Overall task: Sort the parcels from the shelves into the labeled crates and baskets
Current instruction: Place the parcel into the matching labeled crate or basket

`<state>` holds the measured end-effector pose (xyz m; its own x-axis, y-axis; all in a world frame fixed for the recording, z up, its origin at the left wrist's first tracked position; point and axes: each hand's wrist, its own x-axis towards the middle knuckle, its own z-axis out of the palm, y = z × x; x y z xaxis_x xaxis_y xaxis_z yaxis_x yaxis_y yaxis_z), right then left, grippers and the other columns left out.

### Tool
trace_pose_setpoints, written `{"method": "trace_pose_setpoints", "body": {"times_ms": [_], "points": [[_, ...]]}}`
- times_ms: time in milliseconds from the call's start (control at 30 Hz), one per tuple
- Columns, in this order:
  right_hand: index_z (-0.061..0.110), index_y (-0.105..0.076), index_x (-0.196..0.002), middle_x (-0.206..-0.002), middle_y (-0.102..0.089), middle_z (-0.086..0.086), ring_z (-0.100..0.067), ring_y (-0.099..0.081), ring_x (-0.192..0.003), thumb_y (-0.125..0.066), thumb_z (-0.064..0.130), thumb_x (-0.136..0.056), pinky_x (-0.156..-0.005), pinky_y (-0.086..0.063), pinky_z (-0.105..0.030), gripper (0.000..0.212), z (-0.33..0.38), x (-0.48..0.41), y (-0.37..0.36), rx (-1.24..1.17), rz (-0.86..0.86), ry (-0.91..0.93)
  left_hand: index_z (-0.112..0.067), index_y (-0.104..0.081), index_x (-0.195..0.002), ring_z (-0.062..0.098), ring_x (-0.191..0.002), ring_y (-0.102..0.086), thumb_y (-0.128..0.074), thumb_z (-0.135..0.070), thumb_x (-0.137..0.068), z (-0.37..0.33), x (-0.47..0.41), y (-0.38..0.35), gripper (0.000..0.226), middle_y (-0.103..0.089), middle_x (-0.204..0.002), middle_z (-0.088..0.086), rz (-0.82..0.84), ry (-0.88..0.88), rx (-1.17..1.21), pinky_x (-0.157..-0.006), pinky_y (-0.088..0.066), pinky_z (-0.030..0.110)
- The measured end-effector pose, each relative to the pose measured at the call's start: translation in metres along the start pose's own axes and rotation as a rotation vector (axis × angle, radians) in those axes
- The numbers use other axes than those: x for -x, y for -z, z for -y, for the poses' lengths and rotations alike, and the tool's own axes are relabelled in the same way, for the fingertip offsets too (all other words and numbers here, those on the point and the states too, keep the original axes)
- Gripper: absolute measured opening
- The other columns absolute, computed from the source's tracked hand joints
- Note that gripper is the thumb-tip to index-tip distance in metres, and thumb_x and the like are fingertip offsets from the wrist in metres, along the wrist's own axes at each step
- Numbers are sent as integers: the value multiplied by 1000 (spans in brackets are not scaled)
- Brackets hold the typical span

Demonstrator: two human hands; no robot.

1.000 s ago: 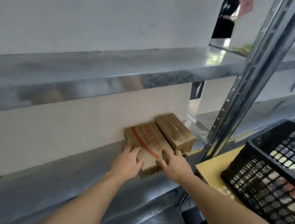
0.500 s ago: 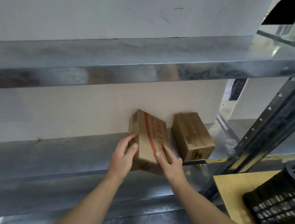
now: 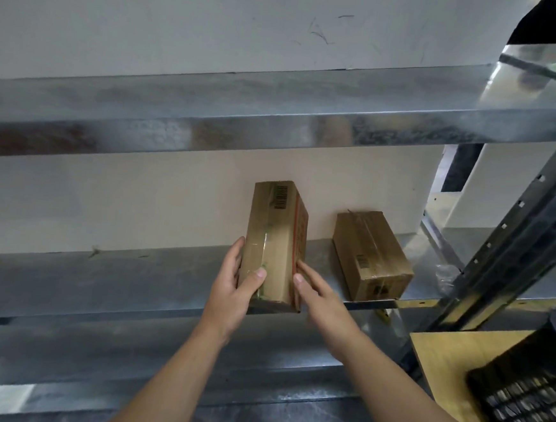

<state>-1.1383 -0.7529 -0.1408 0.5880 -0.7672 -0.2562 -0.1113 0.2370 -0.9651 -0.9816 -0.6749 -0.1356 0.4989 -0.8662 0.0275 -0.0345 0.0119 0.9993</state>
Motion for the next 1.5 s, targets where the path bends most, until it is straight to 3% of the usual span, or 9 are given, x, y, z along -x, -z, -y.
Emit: {"method": "trace_pose_setpoints", "body": {"times_ms": [267,433,533,733,900,1000,1200,1333,1500], "points": [[48,-40,-147,-137,-61,3,-17,-62,-123,-72,28,-94,-98,-57,-43,65,12,-2,-23,-117,29,176,-25,-54,-134,16,-122,-60,-59,-26,-87,-9,28,27,48,-65,-128,-5,67,31,31,-98,-51,39],[52,-41,-145,-134,-62,-9,-30,-70,-112,-61,20,-101,-85,-60,-54,58,11,-3,-47,-320,72,105,-30,-59,-124,8,-111,-64,-60,-14,-96,-15,37,57,33,-65,-122,-9,-253,52,-35,-87,-54,26],[52,-45,-143,-137,-61,-1,-27,-68,-115,-52,20,-105,-83,-61,-50,50,15,0,-67,-356,133,57,-33,-45,-140,12,-129,-47,-66,-31,-92,-6,45,89,53,-47,-141,-8,-423,125,-316,-105,-42,37],[54,-57,-132,-129,-67,15,-18,-69,-113,-44,19,-109,-80,-60,-42,44,15,5,-130,-253,294,-31,-37,-38,-145,13,-117,-61,-68,-26,-90,3,89,150,64,-58,-138,-6,-420,201,150,-101,-50,45],[49,-59,-130,-130,-65,14,-15,-62,-121,-57,32,-103,-102,-53,-52,32,18,10,-203,46,297,94,-36,-41,-140,1,-112,-61,-66,-6,-91,1,133,222,63,-60,-129,-13,-579,51,99,-83,-53,25],[57,-56,-130,-137,-57,9,-18,-63,-121,-73,62,-75,-98,-55,-54,58,19,22,-252,99,377,113,-51,-48,-124,-3,-109,-61,-74,-11,-85,-7,164,268,61,-62,-122,-23,-639,-3,12,-79,-52,21],[58,-31,-142,-139,-50,12,-7,-60,-118,-68,36,-94,-83,-54,-26,64,7,63,-368,186,477,282,-69,-41,-121,2,-120,-56,-73,-33,-76,-26,239,360,66,-57,-123,-34,-774,-48,-169,-92,-52,32],[49,-26,-149,-142,-46,13,-8,-51,-127,-69,39,-93,-83,-53,-19,71,-3,89,-454,250,585,323,-49,-40,-136,2,-117,-56,-75,-20,-85,-30,291,420,68,-54,-126,-27,-872,-59,-252,-83,-56,23],[54,-30,-139,-135,-55,18,-4,-61,-117,-69,49,-87,-87,-60,-31,65,-18,118,-554,193,693,350,-59,-35,-133,-15,-108,-53,-67,-23,-92,-39,350,482,63,-54,-128,-23,-982,1,-364,-68,-50,8]]}}
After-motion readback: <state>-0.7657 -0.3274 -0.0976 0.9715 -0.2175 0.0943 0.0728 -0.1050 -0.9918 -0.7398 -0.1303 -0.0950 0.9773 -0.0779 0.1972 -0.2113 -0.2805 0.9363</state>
